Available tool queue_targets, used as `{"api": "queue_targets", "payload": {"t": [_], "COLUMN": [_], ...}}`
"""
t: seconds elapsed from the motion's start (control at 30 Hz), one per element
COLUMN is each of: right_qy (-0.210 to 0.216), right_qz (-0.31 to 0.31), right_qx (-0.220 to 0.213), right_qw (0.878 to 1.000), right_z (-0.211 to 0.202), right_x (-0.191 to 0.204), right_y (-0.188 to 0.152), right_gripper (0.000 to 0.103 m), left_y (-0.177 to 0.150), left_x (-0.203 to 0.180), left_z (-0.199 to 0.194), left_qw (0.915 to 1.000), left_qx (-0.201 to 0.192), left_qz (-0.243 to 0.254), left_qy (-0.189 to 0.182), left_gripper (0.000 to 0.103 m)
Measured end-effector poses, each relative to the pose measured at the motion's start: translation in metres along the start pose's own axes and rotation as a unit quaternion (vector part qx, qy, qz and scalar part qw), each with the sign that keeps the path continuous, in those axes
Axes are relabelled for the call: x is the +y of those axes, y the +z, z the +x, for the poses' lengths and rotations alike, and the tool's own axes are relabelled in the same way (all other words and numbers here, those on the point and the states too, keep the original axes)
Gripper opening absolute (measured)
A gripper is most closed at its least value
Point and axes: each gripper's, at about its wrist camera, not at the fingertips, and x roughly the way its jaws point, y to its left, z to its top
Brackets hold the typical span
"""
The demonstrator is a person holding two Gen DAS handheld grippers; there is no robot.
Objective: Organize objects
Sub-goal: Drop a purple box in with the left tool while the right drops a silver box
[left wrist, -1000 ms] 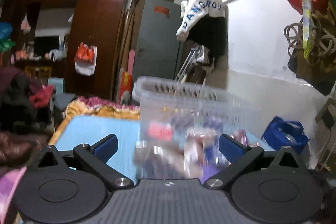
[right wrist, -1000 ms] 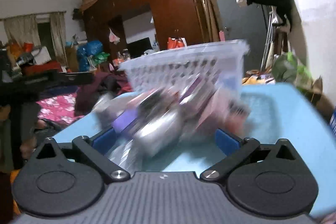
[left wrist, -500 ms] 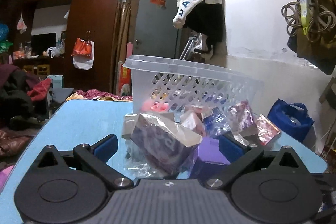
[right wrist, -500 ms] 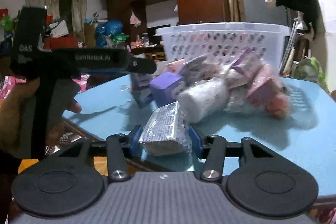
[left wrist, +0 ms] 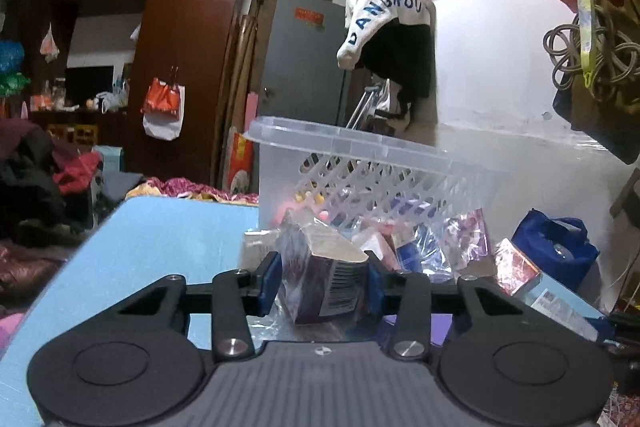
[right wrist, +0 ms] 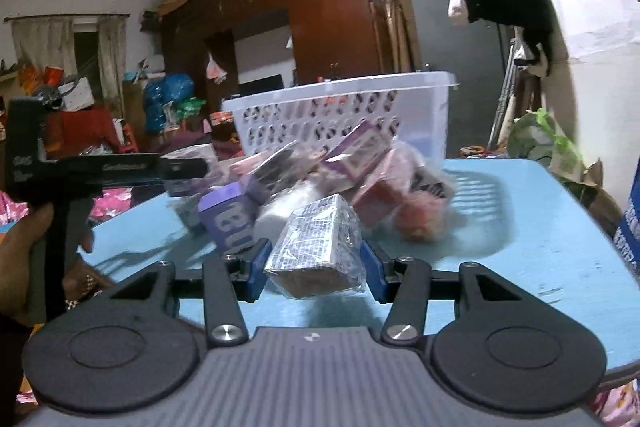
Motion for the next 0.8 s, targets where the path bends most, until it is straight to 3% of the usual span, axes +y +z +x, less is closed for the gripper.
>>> {"api": "queue_targets", "payload": {"t": [0.2,0.3,0.6,0.7,0.8], "right_qy": [-0.017,-0.015,-0.014,-0.003,0.002], "right_qz": [-0.006,-0.004,0.002,0.005,-0.012], "right_qx": [0.001,-0.002,-0.022,-0.039,-0.074], "right_qw": [1.000,1.000,1.000,0.999,0.997], "right_z": [0.000,-0.001,-0.009,-0.013,-0.013], "right_x": [-0.006,-0.009,-0.018,-0.021,-0.019], "right_y": [0.001,0.000,0.004,0.017,0.052], "right_gripper": [0.052,0.052,0.052,0.052,0.052], "left_y": [-0.002,-0.005,-0.004,0.005,0.030], "left_x": [0.005,0.004,-0.001,-0.004,-0.014], "left_z": [-0.008,-0.011,-0.021,-0.026,-0.027], "left_qw": [0.9999,0.9998,0.9992,0.9985,0.9965], "left_qx": [-0.011,-0.017,-0.038,-0.050,-0.073], "left_qz": [0.001,0.007,0.011,0.001,0.014], "left_qy": [0.007,0.010,-0.001,-0.024,-0.037], "left_gripper": [0.045,0.040,0.039,0.039,0.039]}}
